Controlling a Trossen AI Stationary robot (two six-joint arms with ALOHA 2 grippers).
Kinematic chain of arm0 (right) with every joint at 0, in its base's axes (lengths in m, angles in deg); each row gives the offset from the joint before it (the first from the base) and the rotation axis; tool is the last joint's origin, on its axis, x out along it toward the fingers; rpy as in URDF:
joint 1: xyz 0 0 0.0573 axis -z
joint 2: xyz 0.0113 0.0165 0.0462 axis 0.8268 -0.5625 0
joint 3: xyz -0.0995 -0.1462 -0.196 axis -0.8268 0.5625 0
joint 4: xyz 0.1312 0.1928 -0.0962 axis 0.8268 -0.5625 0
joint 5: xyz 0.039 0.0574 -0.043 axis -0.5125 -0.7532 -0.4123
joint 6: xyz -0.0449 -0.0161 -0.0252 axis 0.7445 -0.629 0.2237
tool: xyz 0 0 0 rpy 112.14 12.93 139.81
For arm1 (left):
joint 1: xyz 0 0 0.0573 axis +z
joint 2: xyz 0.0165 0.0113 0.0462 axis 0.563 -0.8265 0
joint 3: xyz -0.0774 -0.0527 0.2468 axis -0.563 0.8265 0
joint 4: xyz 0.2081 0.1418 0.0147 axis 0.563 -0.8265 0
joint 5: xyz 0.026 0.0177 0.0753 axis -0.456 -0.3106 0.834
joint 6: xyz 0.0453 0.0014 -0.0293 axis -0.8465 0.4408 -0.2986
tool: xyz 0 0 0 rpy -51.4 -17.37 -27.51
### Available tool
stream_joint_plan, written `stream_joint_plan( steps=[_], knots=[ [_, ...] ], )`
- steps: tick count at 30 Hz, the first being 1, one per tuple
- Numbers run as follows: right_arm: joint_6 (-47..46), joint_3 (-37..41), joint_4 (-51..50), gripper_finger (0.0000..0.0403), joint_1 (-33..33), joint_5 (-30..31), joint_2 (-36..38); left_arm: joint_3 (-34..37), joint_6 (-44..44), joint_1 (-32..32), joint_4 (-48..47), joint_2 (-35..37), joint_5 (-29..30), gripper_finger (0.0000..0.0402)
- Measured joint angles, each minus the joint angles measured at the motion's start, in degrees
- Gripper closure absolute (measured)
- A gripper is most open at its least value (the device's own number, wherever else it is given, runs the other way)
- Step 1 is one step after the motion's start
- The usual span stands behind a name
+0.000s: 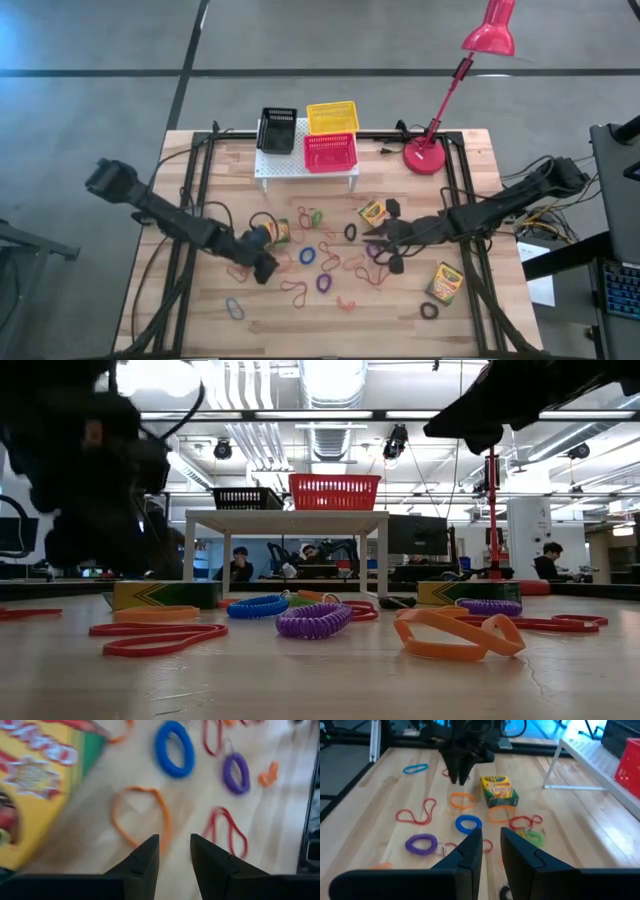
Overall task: Pick & Place Office Desk Supplies
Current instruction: Put the crayon box into the black bin on the shelf
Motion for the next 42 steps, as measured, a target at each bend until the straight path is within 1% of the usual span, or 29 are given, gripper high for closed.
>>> stream_joint_plan(
  steps=[3,5,7,9,11,13,15,21,25,28,31,34,37,41,42],
  knots=[
    [1.1,-0.6,2.7,0.0339,0.1,-1.1,-2.2,-8.0,2.7,-2.5,-16.0,0.2,1.1,0.0286],
    [1.3,-1.3,2.5,0.0339,0.0,-1.2,-4.0,-13.1,7.3,-4.1,-29.4,0.4,2.7,0.0286],
    [1.6,-2.6,2.6,0.0339,0.0,-1.4,-6.2,-16.6,13.7,-5.9,-40.8,0.5,5.3,0.0286],
    [2.6,-3.5,2.4,0.0339,0.0,-1.3,-8.4,-17.5,20.6,-7.1,-48.2,0.6,9.4,0.0286],
    [3.9,-4.7,2.6,0.0339,0.0,-1.4,-10.5,-16.7,27.1,-7.3,-50.8,1.0,11.9,0.0286],
    [4.9,-5.7,2.1,0.0339,0.0,-1.4,-12.5,-14.5,30.8,-6.7,-50.1,1.6,12.5,0.0286],
    [5.6,-7.1,2.1,0.0339,0.0,-1.4,-14.0,-11.6,32.3,-6.0,-47.4,2.0,12.5,0.0286],
    [6.7,-11.3,-5.5,0.0339,0.0,-1.3,-15.7,-1.4,36.1,-4.2,-31.0,3.8,13.5,0.0286],
    [6.7,-12.4,-7.5,0.0339,0.0,-1.3,-15.1,5.3,37.0,-3.4,-19.2,3.9,16.1,0.0286],
    [6.7,-12.5,-7.7,0.0339,0.0,-1.3,-14.4,8.9,37.1,-2.8,-12.4,4.0,17.9,0.0286],
    [6.7,-12.5,-7.9,0.0339,0.0,-1.3,-13.9,11.0,38.4,-2.6,-8.8,4.1,19.7,0.0286],
    [6.7,-12.5,-7.9,0.0339,0.0,-1.3,-13.9,11.9,38.2,-2.6,-7.8,4.0,21.4,0.0290],
    [6.7,-12.5,-7.9,0.0339,0.0,-1.3,-13.9,12.0,36.7,-2.6,-8.0,3.9,22.9,0.0319],
    [6.7,-12.5,-7.9,0.0339,0.0,-1.3,-13.9,12.2,34.1,-2.5,-7.9,3.8,24.4,0.0385],
    [6.7,-12.5,-7.9,0.0339,0.0,-1.3,-13.9,12.2,33.7,-2.5,-7.6,3.8,24.6,0.0392]
  ],
)
